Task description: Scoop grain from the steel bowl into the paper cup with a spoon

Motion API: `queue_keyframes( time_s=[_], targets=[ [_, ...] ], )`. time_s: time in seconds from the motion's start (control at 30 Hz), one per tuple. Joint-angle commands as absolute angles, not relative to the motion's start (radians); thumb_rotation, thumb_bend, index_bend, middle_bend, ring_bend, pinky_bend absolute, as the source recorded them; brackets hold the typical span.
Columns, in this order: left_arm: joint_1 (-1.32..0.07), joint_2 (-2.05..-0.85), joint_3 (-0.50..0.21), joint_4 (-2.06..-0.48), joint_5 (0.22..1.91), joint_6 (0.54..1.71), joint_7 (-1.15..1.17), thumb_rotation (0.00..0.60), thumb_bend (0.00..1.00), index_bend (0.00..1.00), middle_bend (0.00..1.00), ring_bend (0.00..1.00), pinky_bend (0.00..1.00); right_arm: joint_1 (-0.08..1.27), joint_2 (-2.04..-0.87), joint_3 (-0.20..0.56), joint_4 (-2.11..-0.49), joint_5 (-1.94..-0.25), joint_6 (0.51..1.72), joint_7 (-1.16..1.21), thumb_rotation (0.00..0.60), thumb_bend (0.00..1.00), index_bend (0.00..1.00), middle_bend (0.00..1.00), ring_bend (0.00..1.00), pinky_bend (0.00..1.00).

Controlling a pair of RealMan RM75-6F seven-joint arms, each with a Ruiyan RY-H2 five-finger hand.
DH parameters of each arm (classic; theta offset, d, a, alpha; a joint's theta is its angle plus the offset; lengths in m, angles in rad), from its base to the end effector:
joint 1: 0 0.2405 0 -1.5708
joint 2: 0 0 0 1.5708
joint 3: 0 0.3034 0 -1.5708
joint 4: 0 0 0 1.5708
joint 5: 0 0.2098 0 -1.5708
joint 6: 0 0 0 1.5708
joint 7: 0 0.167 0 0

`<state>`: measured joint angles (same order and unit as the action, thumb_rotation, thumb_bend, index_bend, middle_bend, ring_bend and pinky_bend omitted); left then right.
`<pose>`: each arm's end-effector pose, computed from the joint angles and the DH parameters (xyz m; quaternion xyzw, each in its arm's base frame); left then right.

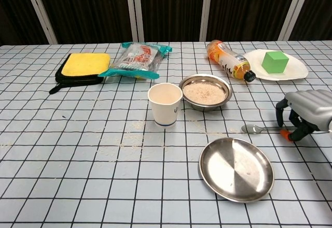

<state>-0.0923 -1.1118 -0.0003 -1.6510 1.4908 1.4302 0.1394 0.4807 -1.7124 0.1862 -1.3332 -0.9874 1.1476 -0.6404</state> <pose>-0.3537 0.1983 0.1632 -0.6352 -0.3832 -0.3268 0.5856 -0.2883 -0.3436 -0.0438 0.6678 -0.4027 0.2510 0.5734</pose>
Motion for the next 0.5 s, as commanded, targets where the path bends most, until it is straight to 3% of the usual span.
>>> queue_keyframes(
  time_s=[0.03, 0.5],
  targets=[
    [-0.092, -1.112, 0.0, -1.652, 1.49, 1.43, 0.14, 0.6, 0.0, 0.0, 0.0, 0.0, 0.0, 0.481, -1.713, 0.185, -1.333, -0.985, 1.148, -0.64, 0.6, 0.46, 0.55, 0.89, 0.96, 1.0],
    [-0.093, -1.111, -0.001, -1.653, 1.489, 1.428, 0.139, 0.6, 0.0, 0.0, 0.0, 0.0, 0.0, 0.477, -1.705, 0.177, -1.346, -0.996, 1.166, -0.631, 0.6, 0.47, 0.61, 0.89, 0.96, 1.0]
  ],
)
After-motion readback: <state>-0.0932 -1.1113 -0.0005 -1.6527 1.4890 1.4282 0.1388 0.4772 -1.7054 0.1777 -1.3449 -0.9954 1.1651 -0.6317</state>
